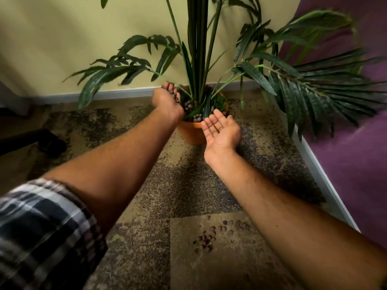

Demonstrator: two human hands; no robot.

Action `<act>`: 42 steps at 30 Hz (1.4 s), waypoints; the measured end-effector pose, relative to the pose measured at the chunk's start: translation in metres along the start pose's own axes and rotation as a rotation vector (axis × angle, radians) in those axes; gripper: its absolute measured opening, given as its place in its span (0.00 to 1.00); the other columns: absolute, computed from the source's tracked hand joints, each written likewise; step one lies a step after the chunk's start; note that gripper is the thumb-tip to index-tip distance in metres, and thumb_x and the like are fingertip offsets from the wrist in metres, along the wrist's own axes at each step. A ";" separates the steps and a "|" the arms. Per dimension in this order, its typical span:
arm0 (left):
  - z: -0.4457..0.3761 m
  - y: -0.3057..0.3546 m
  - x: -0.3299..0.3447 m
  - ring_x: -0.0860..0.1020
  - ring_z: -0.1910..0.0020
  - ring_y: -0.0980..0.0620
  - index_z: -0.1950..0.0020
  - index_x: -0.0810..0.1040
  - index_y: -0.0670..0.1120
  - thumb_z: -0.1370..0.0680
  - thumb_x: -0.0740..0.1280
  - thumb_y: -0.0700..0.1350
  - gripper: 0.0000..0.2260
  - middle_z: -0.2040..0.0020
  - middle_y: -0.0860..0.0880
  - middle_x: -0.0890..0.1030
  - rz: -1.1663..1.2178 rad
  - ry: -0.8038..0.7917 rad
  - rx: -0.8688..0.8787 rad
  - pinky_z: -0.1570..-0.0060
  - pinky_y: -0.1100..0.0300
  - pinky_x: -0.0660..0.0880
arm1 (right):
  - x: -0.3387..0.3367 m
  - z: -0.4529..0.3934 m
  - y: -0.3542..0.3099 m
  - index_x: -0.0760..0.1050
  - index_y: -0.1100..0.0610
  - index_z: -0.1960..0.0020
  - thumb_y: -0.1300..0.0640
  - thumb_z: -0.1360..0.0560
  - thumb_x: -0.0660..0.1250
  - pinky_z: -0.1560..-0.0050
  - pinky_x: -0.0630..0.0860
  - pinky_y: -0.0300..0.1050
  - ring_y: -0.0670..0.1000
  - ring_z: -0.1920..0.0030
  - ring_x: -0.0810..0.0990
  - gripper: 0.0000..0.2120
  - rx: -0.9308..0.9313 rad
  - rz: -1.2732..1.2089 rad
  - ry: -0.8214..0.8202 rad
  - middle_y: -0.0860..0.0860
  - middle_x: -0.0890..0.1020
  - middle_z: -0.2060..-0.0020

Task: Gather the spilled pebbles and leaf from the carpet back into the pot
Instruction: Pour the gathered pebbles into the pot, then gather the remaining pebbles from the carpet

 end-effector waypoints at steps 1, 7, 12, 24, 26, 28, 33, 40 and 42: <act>-0.004 0.002 0.000 0.72 0.68 0.53 0.54 0.76 0.50 0.16 0.50 0.43 0.16 0.65 0.48 0.74 -0.046 0.009 0.012 0.71 0.64 0.70 | 0.000 -0.001 0.000 0.78 0.65 0.35 0.50 0.13 0.51 0.44 0.80 0.48 0.54 0.50 0.81 0.24 0.010 -0.001 -0.006 0.57 0.81 0.52; -0.016 -0.008 0.013 0.75 0.35 0.35 0.33 0.74 0.37 0.17 0.50 0.59 0.30 0.33 0.33 0.75 -0.112 -0.150 -0.062 0.30 0.39 0.68 | -0.008 -0.004 0.008 0.79 0.63 0.37 0.48 0.14 0.52 0.48 0.80 0.46 0.51 0.56 0.79 0.24 0.047 0.025 -0.004 0.55 0.80 0.56; -0.018 -0.006 0.019 0.74 0.34 0.39 0.26 0.69 0.40 0.17 0.46 0.62 0.32 0.30 0.38 0.74 -0.253 -0.213 -0.033 0.28 0.43 0.66 | -0.018 -0.009 0.010 0.80 0.62 0.39 0.47 0.14 0.52 0.55 0.78 0.43 0.49 0.61 0.77 0.25 0.062 0.056 0.012 0.52 0.78 0.61; -0.014 -0.009 0.005 0.63 0.23 0.43 0.18 0.55 0.44 0.17 0.43 0.54 0.28 0.21 0.43 0.64 -0.316 -0.219 -0.062 0.25 0.43 0.56 | -0.032 -0.015 0.012 0.81 0.61 0.41 0.45 0.14 0.52 0.58 0.78 0.41 0.47 0.64 0.76 0.25 0.035 0.145 0.006 0.51 0.77 0.63; -0.014 -0.005 -0.003 0.66 0.25 0.43 0.19 0.59 0.44 0.16 0.43 0.55 0.28 0.22 0.43 0.66 -0.344 -0.204 -0.037 0.26 0.45 0.59 | -0.037 -0.016 0.010 0.81 0.61 0.41 0.45 0.14 0.52 0.59 0.78 0.41 0.47 0.65 0.76 0.24 0.015 0.176 0.009 0.51 0.77 0.64; -0.013 -0.001 -0.009 0.69 0.27 0.43 0.21 0.63 0.44 0.16 0.43 0.56 0.28 0.24 0.43 0.69 -0.333 -0.203 -0.024 0.25 0.45 0.61 | -0.044 -0.018 0.008 0.82 0.60 0.43 0.46 0.14 0.53 0.61 0.78 0.41 0.47 0.66 0.76 0.23 -0.013 0.216 0.026 0.51 0.77 0.65; -0.001 0.013 -0.030 0.75 0.31 0.45 0.26 0.70 0.40 0.14 0.44 0.52 0.26 0.29 0.41 0.75 -0.317 -0.200 0.045 0.27 0.51 0.67 | -0.069 -0.025 -0.002 0.81 0.59 0.49 0.57 0.16 0.60 0.68 0.73 0.41 0.47 0.69 0.74 0.12 -0.128 0.449 0.032 0.50 0.76 0.68; 0.045 0.007 -0.110 0.78 0.36 0.52 0.44 0.80 0.46 0.16 0.49 0.46 0.19 0.45 0.48 0.85 -0.636 -0.158 0.243 0.32 0.55 0.65 | -0.108 -0.020 0.009 0.75 0.48 0.30 0.44 0.19 0.63 0.32 0.71 0.51 0.52 0.30 0.69 0.19 -0.738 2.043 -0.610 0.47 0.74 0.32; 0.058 -0.010 -0.146 0.79 0.39 0.52 0.43 0.79 0.46 0.19 0.54 0.45 0.15 0.44 0.47 0.84 -0.815 -0.144 0.285 0.35 0.54 0.69 | -0.145 -0.015 0.030 0.64 0.47 0.21 0.38 0.18 0.57 0.24 0.62 0.57 0.52 0.19 0.55 0.28 -0.595 2.107 -0.843 0.46 0.62 0.20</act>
Point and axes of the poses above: each hand's wrist, its own z-axis away from the middle knuckle, its own x-axis out of the palm, y = z × x, the point moved 10 cm from there along -z, towards the middle knuckle
